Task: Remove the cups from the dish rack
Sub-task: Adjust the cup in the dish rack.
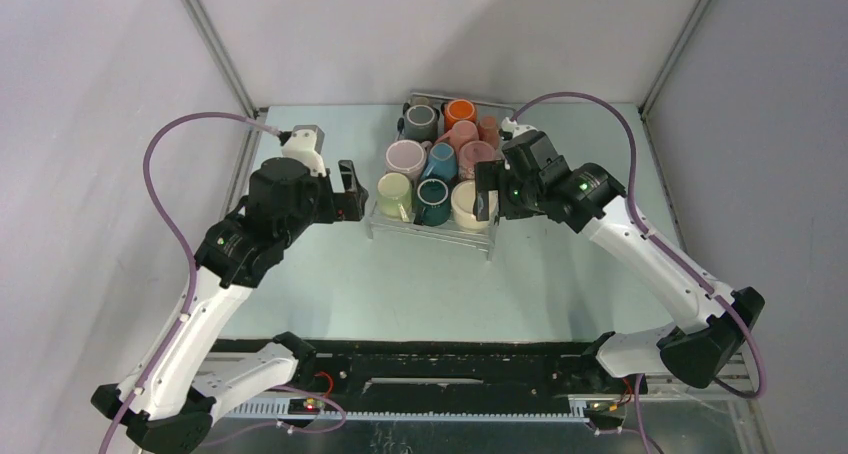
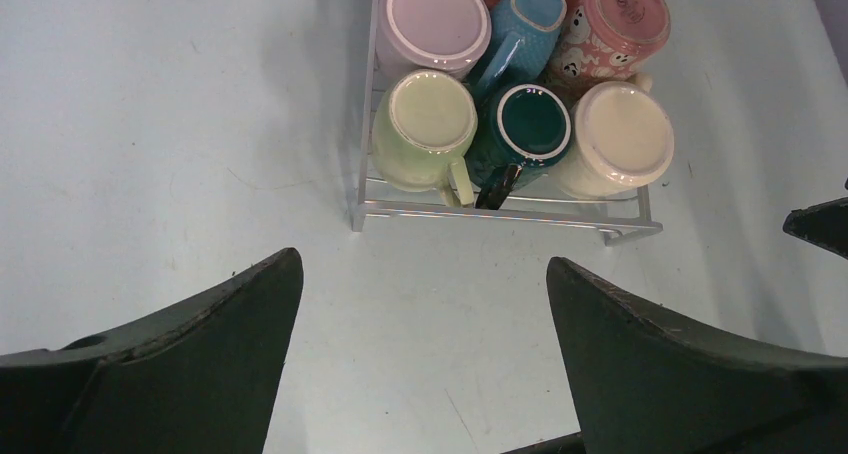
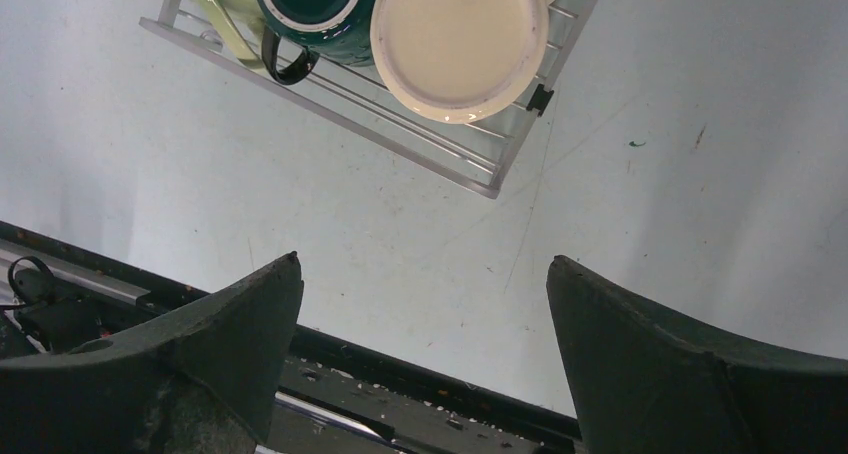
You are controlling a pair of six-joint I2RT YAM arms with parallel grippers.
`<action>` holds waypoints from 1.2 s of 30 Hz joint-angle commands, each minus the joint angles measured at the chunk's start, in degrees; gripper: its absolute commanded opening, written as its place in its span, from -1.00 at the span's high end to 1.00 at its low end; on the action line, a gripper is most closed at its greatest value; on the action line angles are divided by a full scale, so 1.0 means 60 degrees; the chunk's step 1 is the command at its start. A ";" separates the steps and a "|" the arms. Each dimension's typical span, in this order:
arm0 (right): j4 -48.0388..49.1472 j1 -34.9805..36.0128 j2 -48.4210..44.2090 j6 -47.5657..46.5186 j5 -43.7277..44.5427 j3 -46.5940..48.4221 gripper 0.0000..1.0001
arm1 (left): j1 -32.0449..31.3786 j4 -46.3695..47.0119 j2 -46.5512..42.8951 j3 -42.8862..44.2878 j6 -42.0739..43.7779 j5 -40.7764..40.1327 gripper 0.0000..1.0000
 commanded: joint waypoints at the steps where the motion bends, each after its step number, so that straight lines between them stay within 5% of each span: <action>1: -0.0031 0.0132 -0.0040 -0.0121 0.0208 0.0465 -0.99 | -0.0065 0.0206 -0.0134 -0.0092 0.0193 -0.0011 -1.00; 26: 0.0240 -0.0686 0.2941 -0.1093 0.0677 0.3437 -0.99 | -0.0058 -0.0511 -0.0237 0.0323 0.0342 0.0532 -1.00; 36: 0.0949 -0.1360 0.3134 -0.0842 0.0306 0.2354 -0.99 | -0.0062 -0.0544 -0.0241 0.0282 0.0278 0.0629 -1.00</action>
